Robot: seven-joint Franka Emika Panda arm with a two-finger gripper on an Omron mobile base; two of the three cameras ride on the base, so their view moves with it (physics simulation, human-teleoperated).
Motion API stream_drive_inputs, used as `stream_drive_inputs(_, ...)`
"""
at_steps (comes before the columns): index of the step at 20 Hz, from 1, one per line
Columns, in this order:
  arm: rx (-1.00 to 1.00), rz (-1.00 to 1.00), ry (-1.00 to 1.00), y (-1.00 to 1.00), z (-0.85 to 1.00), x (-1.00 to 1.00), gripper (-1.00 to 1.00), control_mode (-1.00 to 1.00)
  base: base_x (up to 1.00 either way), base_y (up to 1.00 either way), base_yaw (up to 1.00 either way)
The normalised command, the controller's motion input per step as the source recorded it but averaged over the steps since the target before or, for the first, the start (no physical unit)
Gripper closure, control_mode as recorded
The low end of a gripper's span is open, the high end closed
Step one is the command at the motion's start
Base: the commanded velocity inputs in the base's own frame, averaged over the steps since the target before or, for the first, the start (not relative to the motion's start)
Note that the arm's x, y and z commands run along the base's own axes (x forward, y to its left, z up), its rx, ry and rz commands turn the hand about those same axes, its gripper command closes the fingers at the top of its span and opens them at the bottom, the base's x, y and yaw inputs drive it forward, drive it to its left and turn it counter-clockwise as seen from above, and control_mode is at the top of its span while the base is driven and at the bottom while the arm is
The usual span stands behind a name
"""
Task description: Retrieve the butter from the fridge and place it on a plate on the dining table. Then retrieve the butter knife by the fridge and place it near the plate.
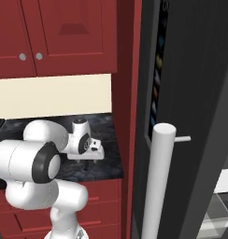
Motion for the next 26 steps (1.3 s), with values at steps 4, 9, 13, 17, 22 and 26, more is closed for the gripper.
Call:
stream_drive_inputs(4,0.05,0.0,0.01,0.0,-0.34,0.0,-1.0,-1.0,0.0,0.0,0.0)
stream_drive_inputs(9,0.06,0.0,-0.01,0.0,-0.23,-0.04,1.0,-1.0,0.0,0.0,0.0)
stream_drive_inputs(13,0.03,0.0,-0.07,0.03,-0.18,-0.09,1.0,-1.0,0.0,0.0,0.0)
stream_drive_inputs(17,0.0,0.0,-0.08,0.21,-0.16,0.0,1.0,-1.0,0.0,0.0,0.0)
stream_drive_inputs(22,0.0,0.0,-0.03,0.32,-0.18,0.0,1.0,-1.0,0.0,0.0,0.0)
stream_drive_inputs(26,0.0,0.0,0.01,0.31,-0.07,0.0,1.0,-1.0,0.0,0.0,0.0)
